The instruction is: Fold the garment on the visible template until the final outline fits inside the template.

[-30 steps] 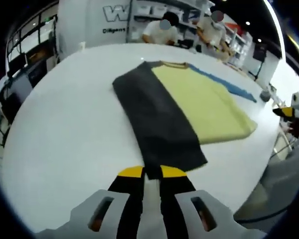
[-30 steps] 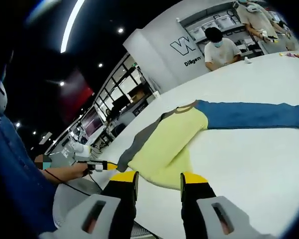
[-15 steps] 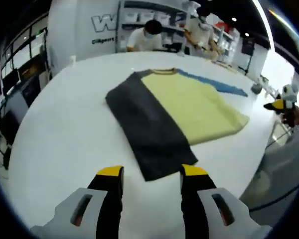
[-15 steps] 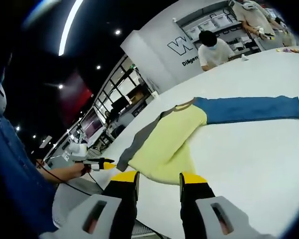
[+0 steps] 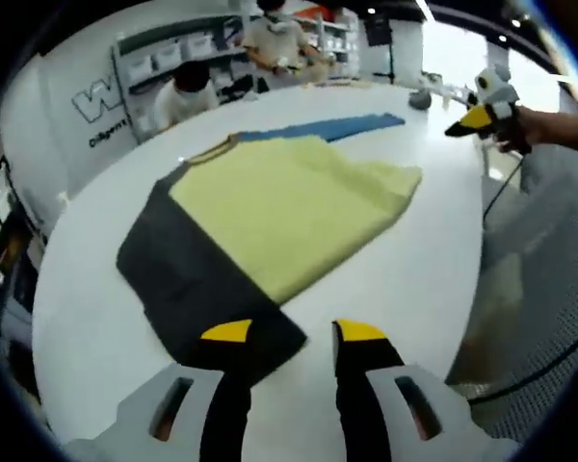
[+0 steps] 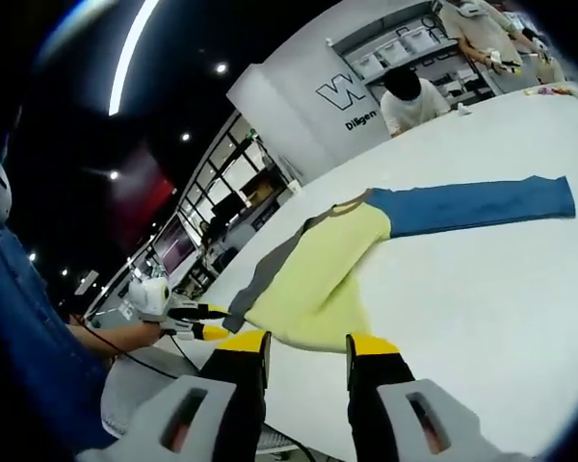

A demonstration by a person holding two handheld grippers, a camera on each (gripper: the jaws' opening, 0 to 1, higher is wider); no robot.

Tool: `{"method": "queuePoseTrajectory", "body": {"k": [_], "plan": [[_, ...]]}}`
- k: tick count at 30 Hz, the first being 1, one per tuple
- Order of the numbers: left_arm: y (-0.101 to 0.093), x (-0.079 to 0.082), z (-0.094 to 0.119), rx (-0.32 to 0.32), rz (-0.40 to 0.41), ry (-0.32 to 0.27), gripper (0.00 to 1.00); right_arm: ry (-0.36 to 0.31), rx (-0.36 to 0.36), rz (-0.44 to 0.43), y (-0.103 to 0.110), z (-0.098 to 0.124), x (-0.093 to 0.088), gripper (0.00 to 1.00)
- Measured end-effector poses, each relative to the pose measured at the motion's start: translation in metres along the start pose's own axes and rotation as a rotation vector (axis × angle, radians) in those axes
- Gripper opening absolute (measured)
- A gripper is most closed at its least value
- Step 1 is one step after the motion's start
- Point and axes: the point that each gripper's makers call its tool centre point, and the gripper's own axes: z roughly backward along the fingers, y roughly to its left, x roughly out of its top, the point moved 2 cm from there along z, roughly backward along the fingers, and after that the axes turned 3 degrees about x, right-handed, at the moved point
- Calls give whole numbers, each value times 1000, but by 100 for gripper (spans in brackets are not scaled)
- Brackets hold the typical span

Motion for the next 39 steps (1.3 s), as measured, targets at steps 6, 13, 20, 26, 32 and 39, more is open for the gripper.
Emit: {"method": "queuePoseTrajectory", "body": {"k": [6,13,20,26,32,39], "plan": [[-3,-7,-4,17,-65,70,22,-15,-11,-11,-3,4,1,28],[0,-17,-12,21,-90,61,6,-22,-18,-24,-5,5,1,27],[4,-13,-13,31,-80,55,0,-29,-17,-31,-5,4,2,26],[25,10,4,55,68,-29,0,-24,-22,-30,-7,5,1,26],[89,28,36,113,318,-155,0,-20,-36,-19,-8,3,0,31],[163,40,71,231,381,-203,0,0,-18,-10,-3,-2,-3,30]]}}
